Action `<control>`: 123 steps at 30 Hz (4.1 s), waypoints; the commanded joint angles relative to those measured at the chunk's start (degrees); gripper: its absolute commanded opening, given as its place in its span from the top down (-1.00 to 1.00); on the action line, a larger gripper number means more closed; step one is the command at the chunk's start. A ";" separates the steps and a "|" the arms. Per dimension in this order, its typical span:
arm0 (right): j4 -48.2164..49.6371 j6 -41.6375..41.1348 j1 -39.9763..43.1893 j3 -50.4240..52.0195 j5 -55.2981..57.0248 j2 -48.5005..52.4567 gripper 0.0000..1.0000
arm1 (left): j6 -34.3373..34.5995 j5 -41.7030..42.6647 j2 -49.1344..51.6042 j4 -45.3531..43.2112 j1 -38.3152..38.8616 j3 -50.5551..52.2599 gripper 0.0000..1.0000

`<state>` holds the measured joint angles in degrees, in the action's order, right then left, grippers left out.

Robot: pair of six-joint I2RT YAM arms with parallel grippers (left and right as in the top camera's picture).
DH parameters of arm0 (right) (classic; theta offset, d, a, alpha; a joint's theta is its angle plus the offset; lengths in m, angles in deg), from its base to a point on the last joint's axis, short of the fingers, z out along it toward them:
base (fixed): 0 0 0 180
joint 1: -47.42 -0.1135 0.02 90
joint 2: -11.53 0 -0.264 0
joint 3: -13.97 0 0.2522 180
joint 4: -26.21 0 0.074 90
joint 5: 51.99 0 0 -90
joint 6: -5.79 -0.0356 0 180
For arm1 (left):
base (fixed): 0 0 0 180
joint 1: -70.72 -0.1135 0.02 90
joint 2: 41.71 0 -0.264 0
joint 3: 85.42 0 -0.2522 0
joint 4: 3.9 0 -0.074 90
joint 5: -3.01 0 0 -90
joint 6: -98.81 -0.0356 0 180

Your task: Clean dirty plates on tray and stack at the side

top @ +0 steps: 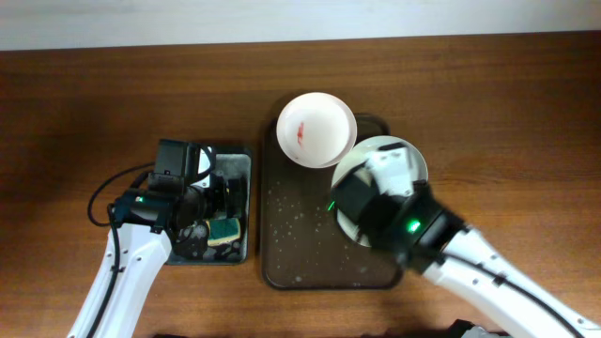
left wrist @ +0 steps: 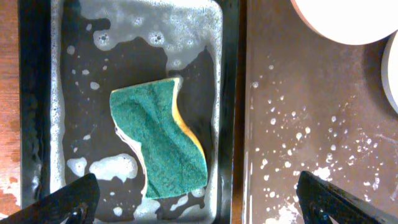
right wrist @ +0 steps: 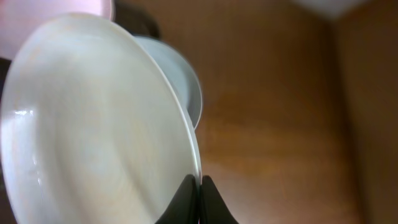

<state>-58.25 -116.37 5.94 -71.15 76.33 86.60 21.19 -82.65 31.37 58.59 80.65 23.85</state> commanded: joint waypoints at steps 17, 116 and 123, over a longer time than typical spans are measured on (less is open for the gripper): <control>12.87 18.23 78.34 -5.14 -53.22 24.59 -0.09 | -0.50 0.61 -0.46 0.15 -0.37 -0.66 -0.99; 23.54 19.80 25.81 9.49 -48.83 31.45 0.92 | 7.76 -30.25 41.92 -10.21 26.97 -9.49 1.00; 23.15 19.71 25.81 9.46 -48.85 31.45 0.92 | 7.74 12.37 39.41 -19.06 26.97 -10.03 1.00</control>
<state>-34.34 -97.29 30.95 -62.99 22.57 117.24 28.36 -95.98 68.48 43.94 109.11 11.37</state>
